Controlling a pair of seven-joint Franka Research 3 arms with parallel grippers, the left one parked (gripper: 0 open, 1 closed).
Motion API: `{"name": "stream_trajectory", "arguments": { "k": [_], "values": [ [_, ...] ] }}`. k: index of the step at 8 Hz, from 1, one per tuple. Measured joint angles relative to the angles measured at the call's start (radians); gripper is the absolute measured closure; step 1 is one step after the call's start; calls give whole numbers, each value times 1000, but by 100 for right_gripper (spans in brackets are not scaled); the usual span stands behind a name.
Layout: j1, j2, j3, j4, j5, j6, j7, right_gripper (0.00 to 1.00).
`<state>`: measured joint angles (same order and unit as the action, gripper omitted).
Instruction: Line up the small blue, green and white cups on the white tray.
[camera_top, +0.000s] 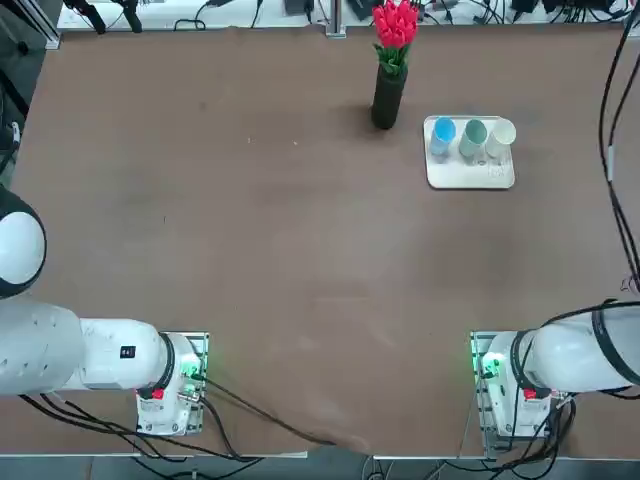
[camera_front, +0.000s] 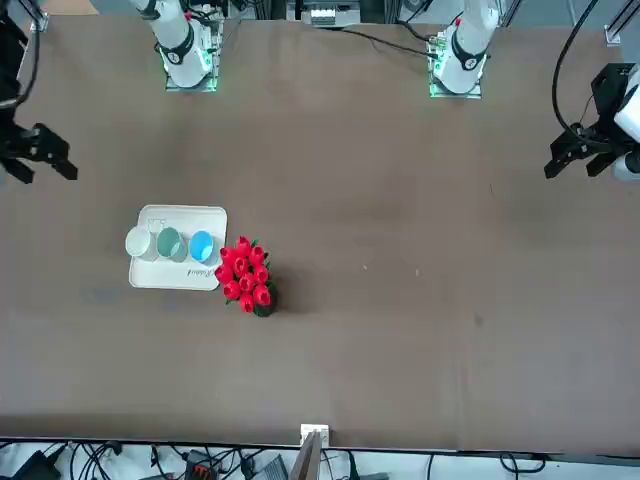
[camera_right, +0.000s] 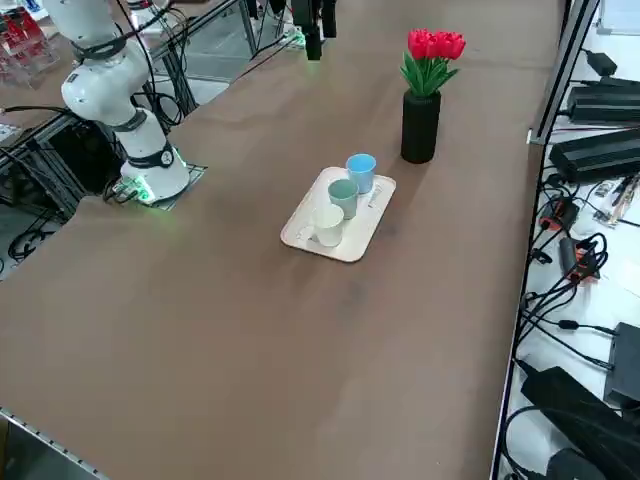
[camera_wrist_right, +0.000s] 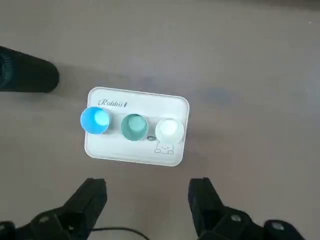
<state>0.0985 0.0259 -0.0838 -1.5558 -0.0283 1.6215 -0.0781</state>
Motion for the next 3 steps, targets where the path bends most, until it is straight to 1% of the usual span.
{"name": "stream_trajectory", "arguments": {
  "k": [1,2,3],
  "values": [
    [-6,-48,13,-104,-1,74,4,0],
    [-9,-75,14,-168,-1,108,4,0],
    [-14,-83,14,-188,-1,110,4,0]
  ]
}}
